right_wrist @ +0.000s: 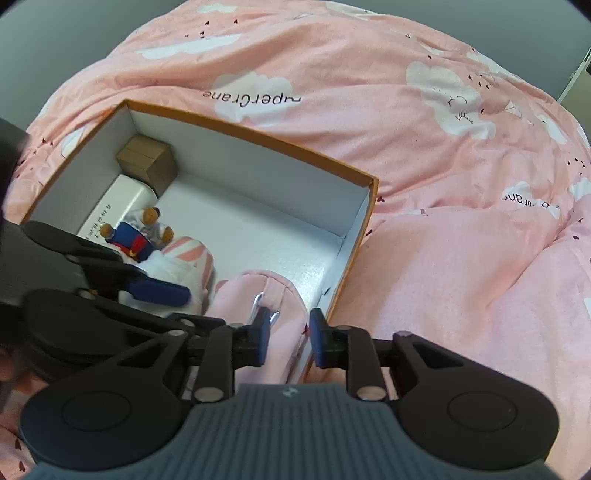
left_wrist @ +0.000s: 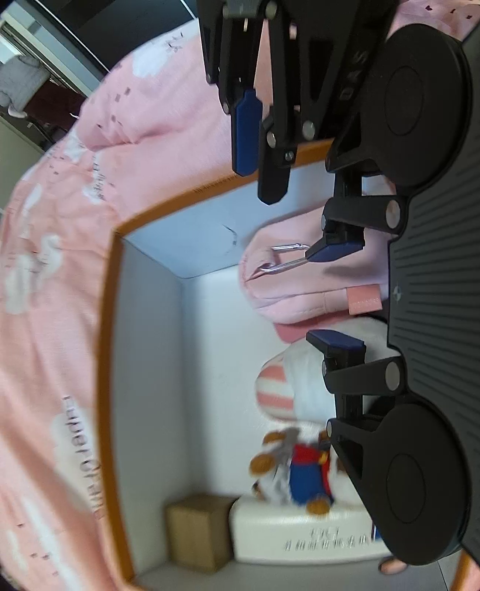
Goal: Organize objects
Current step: 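Open both tools and lift them out of the box, then move both tools to the dark grey box and illustrated card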
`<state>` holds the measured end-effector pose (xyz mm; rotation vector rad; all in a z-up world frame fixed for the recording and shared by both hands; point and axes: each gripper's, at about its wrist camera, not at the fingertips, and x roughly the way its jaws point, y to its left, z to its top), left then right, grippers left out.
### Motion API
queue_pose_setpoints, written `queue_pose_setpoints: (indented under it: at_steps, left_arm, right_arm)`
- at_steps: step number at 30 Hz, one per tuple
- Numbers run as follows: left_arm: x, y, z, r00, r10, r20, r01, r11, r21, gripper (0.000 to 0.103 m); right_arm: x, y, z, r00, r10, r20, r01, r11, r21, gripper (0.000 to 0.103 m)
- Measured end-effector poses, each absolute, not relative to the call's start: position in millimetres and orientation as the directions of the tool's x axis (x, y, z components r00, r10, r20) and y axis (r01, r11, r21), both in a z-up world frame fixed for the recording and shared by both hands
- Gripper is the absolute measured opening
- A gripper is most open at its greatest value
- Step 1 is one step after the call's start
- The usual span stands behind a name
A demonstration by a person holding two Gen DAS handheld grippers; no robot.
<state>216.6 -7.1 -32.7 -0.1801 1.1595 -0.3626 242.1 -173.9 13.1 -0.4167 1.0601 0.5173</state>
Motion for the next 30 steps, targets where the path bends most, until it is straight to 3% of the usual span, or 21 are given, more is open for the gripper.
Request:
queue_pose_setpoints:
  at_steps: [10,15,19,25,30]
  left_arm:
    - [168,15,33,0.465,-0.395,-0.792,0.227,0.918,-0.324,0.055]
    - [125,34,49,0.475,-0.421,-0.773,0.223,0.907,-0.357,0.055]
    - [99,56,38,0.456,-0.426,-0.781,0.155,0.903,-0.402,0.055]
    - [70,75,-5,0.354,-0.404,-0.843,0.058,0.909,-0.412,0.058]
    - [48,64,-23,0.317,-0.319,-0.893,0.092,0.948,-0.305,0.068]
  right_arm:
    - [214,-176,37,0.402,0.259,-0.878,-0.604,0.796,-0.041,0.031]
    - [177,-186,58,0.39,0.394,-0.832,-0.623,0.779,0.077,0.033]
    - [141,-191,55,0.332,0.476,-0.815,-0.642,0.747,0.175,0.033]
    - [107,-201,-1,0.193,0.517,-0.834,-0.564,0.754,0.337,0.033]
    - [85,-201,-45,0.167,0.522,-0.837,-0.484,0.783,0.391,0.035]
